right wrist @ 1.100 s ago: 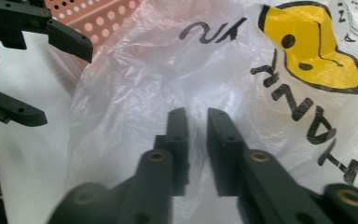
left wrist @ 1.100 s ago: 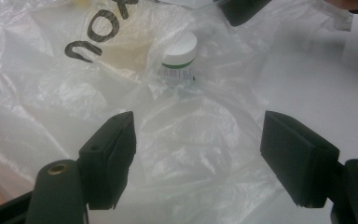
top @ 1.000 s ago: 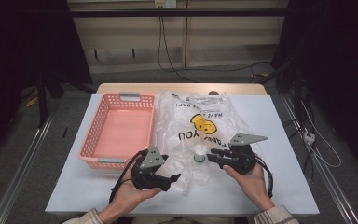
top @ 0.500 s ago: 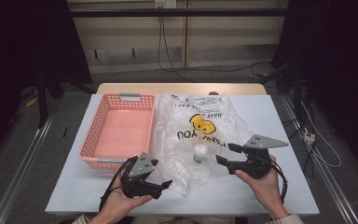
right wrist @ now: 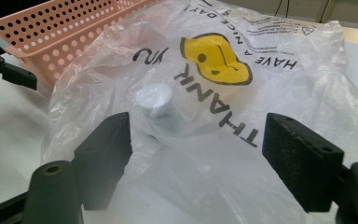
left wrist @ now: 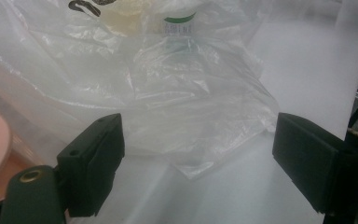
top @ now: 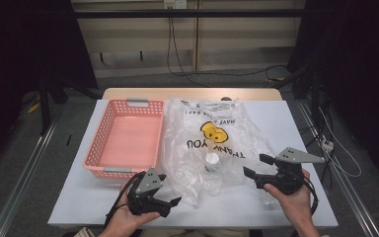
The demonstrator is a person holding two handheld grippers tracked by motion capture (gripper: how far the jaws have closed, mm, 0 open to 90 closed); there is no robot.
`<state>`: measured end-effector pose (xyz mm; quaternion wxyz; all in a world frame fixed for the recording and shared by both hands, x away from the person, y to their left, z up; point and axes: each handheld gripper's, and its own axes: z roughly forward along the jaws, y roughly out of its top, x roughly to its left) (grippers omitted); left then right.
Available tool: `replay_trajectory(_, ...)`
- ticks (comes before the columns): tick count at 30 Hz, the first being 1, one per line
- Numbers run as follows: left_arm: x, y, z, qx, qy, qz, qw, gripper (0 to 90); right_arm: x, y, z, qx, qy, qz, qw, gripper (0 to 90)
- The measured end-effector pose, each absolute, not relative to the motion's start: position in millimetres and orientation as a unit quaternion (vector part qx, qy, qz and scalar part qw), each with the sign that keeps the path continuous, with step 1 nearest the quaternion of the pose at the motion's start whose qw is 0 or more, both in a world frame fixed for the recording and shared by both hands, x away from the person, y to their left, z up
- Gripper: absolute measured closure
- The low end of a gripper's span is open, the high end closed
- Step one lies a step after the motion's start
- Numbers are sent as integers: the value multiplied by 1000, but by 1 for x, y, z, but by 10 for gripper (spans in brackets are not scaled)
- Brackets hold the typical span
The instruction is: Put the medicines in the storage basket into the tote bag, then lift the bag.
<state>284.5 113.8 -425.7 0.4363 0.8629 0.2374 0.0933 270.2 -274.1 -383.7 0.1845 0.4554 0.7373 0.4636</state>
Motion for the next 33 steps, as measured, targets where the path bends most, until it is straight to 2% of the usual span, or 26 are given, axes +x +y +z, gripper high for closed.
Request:
replay_trajectory(8,282,123,-427,860,249,91,437,152,262,-294,-387,475,726,454,204,230)
replay_trajectory(11,278,126,-426,860,249,119,430,150,258,-302,-390,482,725,446,208,241)
replay_trajectory(17,275,121,-431,866,247,101,422,151,243,-317,-397,496,720,437,212,236)
replay_trajectory(26,276,113,-438,876,236,76,415,166,228,-326,-408,514,727,412,193,225)
replay_trajectory(33,274,108,-438,880,228,70,410,173,224,-323,-421,518,748,384,157,292)
